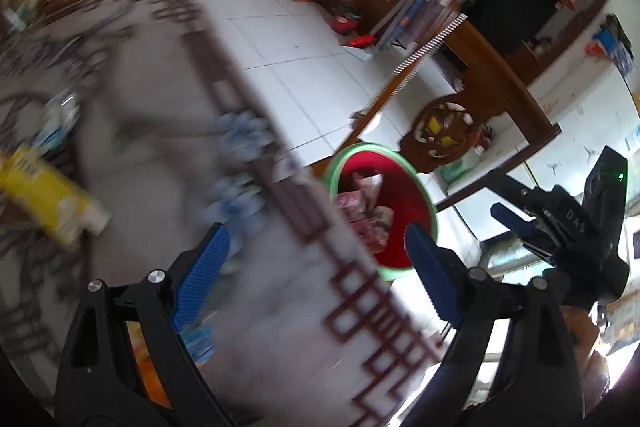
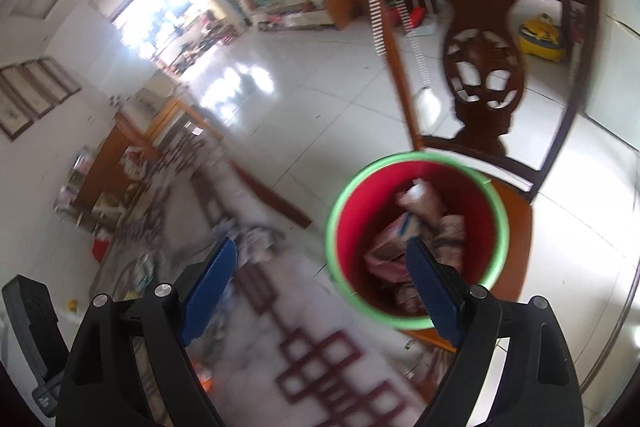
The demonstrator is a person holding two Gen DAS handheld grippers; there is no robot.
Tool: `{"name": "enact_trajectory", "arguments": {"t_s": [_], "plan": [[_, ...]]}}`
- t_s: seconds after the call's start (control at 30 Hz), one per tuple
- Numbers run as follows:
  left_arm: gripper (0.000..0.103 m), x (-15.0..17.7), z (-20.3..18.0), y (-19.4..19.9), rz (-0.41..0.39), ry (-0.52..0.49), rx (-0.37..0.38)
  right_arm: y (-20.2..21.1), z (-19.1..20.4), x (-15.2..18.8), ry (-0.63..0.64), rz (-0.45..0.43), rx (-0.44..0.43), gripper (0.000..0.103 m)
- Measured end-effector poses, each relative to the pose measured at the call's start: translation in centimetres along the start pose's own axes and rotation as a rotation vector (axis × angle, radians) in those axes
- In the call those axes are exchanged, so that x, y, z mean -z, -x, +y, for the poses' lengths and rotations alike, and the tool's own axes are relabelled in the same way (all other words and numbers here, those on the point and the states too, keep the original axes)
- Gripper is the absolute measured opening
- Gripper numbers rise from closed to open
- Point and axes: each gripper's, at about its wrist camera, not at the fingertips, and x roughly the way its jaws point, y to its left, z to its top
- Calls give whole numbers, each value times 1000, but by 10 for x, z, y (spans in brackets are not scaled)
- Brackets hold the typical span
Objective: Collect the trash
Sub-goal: 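Move both open tools back over the table, then grasp the yellow carton with the right tool while the left tool approaches the brown cigarette box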
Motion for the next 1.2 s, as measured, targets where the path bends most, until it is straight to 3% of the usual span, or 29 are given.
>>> {"name": "enact_trajectory", "arguments": {"t_s": [0.5,0.73,0.97,1.03,1.1,1.13,1.2], "plan": [[87,57,200,99,-122,365,-290,-58,160,83,298,207,-138,84],[87,76,239,111,-112,446,-312,-112,260,110,598,308,-153,91],[87,72,251,114,-100,379,-318,-192,325,140,823,413,-103,91],[87,66,256,109,-85,342,-324,-207,333,149,881,440,-94,82],[87,59,260,104,-69,304,-329,-220,336,159,945,465,-69,48],[87,55,261,100,-61,279,-331,-223,335,161,938,484,-82,45],[87,46,263,93,-50,227,-335,-220,329,155,892,478,-112,30]]}}
